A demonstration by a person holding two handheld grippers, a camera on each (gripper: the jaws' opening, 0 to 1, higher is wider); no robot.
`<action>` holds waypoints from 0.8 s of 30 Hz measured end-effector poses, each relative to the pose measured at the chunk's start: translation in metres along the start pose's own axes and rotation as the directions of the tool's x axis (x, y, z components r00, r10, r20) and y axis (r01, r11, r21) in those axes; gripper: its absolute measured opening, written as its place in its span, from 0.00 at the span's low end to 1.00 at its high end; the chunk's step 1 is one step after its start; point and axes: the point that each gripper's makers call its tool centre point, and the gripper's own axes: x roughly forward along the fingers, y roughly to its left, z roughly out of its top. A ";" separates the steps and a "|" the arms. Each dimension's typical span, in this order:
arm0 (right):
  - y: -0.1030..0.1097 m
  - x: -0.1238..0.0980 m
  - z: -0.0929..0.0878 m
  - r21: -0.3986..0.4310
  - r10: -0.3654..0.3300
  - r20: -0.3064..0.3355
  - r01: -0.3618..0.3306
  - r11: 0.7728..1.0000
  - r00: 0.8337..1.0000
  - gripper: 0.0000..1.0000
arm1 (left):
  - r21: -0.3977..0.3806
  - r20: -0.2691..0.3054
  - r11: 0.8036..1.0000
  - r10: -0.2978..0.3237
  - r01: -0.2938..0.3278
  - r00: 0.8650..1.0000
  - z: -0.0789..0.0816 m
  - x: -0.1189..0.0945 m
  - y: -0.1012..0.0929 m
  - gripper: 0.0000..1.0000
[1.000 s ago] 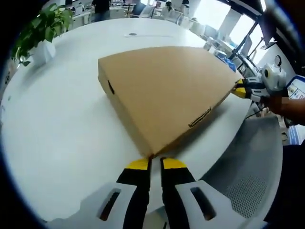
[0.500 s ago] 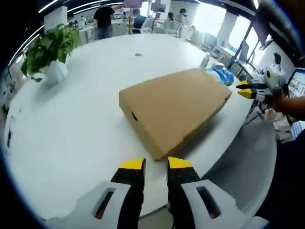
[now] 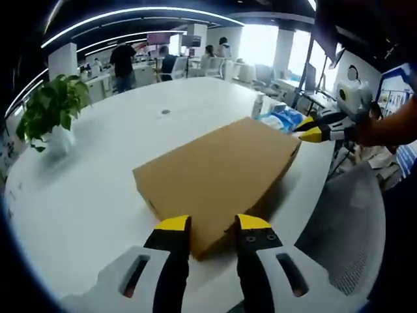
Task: Operate the shoe box by opening the lid, removing the specified soft item, and placing it in the target area until the item is outside and the box remains undamaged.
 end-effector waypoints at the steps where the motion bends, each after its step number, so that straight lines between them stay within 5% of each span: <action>1: -0.001 0.001 -0.002 0.003 -0.003 -0.006 0.003 1.000 1.000 0.13 | -0.011 -0.006 1.000 0.000 0.000 1.000 -0.003 0.001 0.000 0.25; 24: 0.007 0.014 -0.022 -0.006 0.017 -0.051 -0.018 1.000 0.999 0.00 | 0.045 -0.042 0.999 0.015 -0.013 0.999 -0.013 0.005 0.008 0.13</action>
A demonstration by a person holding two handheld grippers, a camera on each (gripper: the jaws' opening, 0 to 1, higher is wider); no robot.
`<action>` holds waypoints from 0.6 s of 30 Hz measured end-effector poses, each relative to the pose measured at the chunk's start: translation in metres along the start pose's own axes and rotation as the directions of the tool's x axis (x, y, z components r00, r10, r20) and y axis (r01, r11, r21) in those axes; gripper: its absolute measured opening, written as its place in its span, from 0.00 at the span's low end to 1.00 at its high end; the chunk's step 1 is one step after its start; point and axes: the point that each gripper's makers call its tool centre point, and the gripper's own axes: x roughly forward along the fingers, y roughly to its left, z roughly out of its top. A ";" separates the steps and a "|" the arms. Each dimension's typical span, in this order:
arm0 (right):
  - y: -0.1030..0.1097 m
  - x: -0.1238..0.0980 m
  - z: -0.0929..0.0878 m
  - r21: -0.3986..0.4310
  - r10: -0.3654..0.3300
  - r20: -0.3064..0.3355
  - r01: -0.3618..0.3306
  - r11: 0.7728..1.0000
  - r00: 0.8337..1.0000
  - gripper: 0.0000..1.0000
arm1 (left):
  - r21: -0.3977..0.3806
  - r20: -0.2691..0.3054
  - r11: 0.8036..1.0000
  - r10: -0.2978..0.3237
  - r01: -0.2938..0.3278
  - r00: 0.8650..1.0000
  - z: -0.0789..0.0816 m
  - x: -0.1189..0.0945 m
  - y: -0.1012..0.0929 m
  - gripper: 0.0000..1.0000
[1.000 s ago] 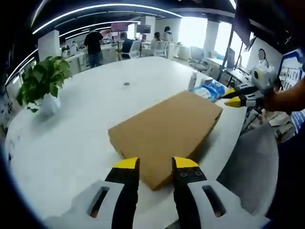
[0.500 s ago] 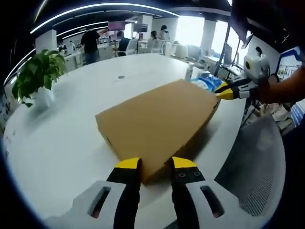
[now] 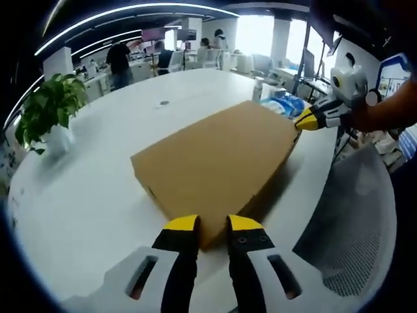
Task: Operate the shoe box by opening the lid, removing the specified soft item, and placing it in the target area until the item is outside and the box remains undamaged.
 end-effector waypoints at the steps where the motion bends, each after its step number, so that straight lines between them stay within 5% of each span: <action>1: -0.001 0.000 0.001 0.033 0.001 0.012 -0.001 0.999 1.000 0.00 | -0.002 0.001 1.000 0.001 -0.001 1.000 0.000 0.000 0.001 0.13; 6: -0.005 -0.001 0.003 0.043 0.004 0.009 -0.005 0.999 1.000 0.06 | -0.031 0.000 0.999 -0.013 0.013 1.000 0.002 -0.001 -0.001 0.15; 8: -0.007 -0.004 0.011 0.064 0.007 0.041 -0.010 0.998 0.999 0.23 | -0.037 0.006 0.999 0.001 -0.001 1.000 0.003 -0.003 0.000 0.26; 10: -0.005 -0.012 0.017 0.004 0.022 0.051 -0.022 1.000 0.998 0.25 | -0.016 0.064 1.000 0.024 -0.023 0.998 0.011 -0.010 0.001 0.35; 14: 0.005 -0.014 -0.004 -0.060 0.103 -0.002 -0.103 0.993 0.995 0.27 | 0.069 0.081 0.998 0.003 -0.009 0.997 -0.002 -0.014 0.001 0.54; 18: 0.001 -0.006 -0.026 -0.069 0.095 -0.060 -0.099 0.993 0.994 0.35 | 0.127 0.059 0.992 0.008 -0.015 0.998 -0.020 -0.006 0.004 0.70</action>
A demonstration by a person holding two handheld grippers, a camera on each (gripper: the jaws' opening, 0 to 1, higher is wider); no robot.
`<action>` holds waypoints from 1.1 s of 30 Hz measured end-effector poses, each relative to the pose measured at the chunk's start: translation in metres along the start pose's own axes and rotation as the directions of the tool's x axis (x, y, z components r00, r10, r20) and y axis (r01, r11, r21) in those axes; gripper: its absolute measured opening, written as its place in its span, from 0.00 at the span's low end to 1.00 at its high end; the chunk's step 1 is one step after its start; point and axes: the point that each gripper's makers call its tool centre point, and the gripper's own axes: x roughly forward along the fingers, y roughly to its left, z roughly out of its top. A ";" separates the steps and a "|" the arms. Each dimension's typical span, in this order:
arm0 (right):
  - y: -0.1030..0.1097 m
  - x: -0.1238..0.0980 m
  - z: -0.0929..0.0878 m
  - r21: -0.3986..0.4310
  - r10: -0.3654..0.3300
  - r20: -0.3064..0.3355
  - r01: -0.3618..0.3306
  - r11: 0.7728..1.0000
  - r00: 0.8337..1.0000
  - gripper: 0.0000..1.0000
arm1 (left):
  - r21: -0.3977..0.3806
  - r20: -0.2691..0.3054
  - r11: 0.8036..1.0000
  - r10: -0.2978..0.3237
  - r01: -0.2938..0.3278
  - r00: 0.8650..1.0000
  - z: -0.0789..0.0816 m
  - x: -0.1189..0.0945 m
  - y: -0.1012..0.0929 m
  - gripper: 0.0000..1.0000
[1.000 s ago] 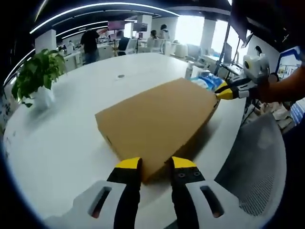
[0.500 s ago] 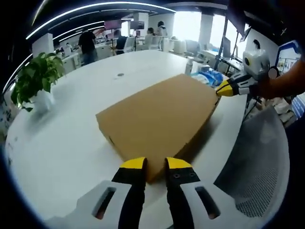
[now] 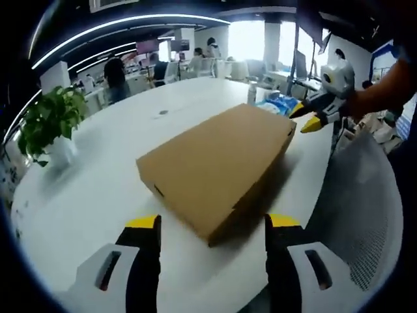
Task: Operate the shoe box by opening the lid, removing the specified soft item, and placing it in the target area until the item is outside and the box remains undamaged.
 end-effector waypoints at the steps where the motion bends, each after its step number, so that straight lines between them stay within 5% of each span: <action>1: 0.000 0.002 -0.001 0.000 0.001 0.000 -0.001 1.000 1.000 0.35 | 0.010 -0.004 1.000 0.006 -0.006 1.000 -0.003 0.003 0.001 0.70; 4: -0.003 0.008 -0.006 0.005 0.000 -0.005 0.000 1.000 1.000 0.33 | 0.014 0.031 1.000 0.020 -0.021 0.999 0.001 0.009 0.006 0.68; 12: 0.000 0.016 -0.001 0.014 0.016 0.005 -0.016 1.000 1.000 0.30 | 0.019 0.019 1.000 -0.014 0.014 1.000 0.005 0.020 0.006 0.46; 33: -0.032 0.026 0.003 0.020 -0.046 0.003 0.046 0.999 0.999 0.25 | 0.040 -0.012 0.999 -0.030 0.031 0.999 0.025 0.049 0.023 0.45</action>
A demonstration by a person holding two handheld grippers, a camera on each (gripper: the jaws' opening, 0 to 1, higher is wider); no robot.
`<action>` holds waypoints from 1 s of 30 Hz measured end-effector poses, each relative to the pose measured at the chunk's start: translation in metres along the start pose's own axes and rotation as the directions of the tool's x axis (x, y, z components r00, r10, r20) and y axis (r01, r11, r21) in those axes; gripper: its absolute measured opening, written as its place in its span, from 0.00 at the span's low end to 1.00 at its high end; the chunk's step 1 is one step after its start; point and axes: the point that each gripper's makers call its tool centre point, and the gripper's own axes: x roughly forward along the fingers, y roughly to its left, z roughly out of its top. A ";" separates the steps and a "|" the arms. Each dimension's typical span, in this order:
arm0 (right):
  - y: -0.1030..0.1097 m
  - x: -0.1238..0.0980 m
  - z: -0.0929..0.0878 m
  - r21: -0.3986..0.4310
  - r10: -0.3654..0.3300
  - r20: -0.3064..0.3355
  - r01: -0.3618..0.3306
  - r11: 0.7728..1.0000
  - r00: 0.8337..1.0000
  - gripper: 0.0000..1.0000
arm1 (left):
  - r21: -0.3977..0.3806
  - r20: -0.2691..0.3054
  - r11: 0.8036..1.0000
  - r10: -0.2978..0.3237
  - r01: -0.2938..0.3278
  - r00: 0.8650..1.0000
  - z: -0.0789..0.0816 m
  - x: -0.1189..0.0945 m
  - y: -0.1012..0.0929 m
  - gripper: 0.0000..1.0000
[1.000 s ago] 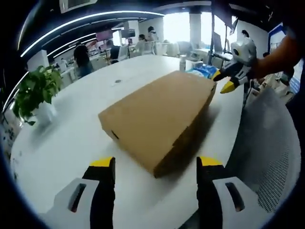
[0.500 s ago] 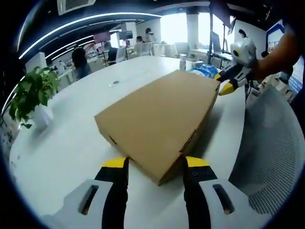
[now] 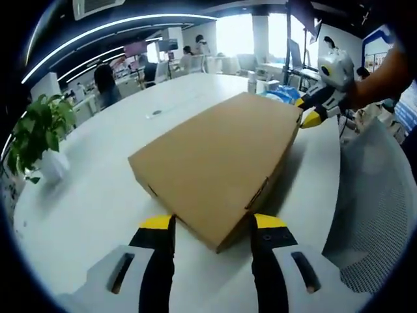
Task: Operate the shoe box by opening the lid, removing the specified soft item, and placing it in the target area until the item is outside and the box remains undamaged.
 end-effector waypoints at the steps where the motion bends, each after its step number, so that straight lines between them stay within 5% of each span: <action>1: -0.002 0.001 0.000 -0.002 -0.003 -0.002 0.003 1.000 1.000 0.25 | 0.001 0.000 1.000 -0.001 0.001 1.000 0.003 0.003 0.002 0.45; 17: -0.055 0.023 0.015 -0.016 -0.036 -0.001 0.036 0.999 0.999 0.25 | 0.026 -0.006 1.000 -0.015 0.015 1.000 0.035 0.041 0.028 0.46; 30: -0.065 0.028 0.018 -0.001 -0.050 0.010 0.050 0.999 0.999 0.25 | 0.037 -0.002 0.999 -0.024 0.024 1.000 0.044 0.051 0.037 0.46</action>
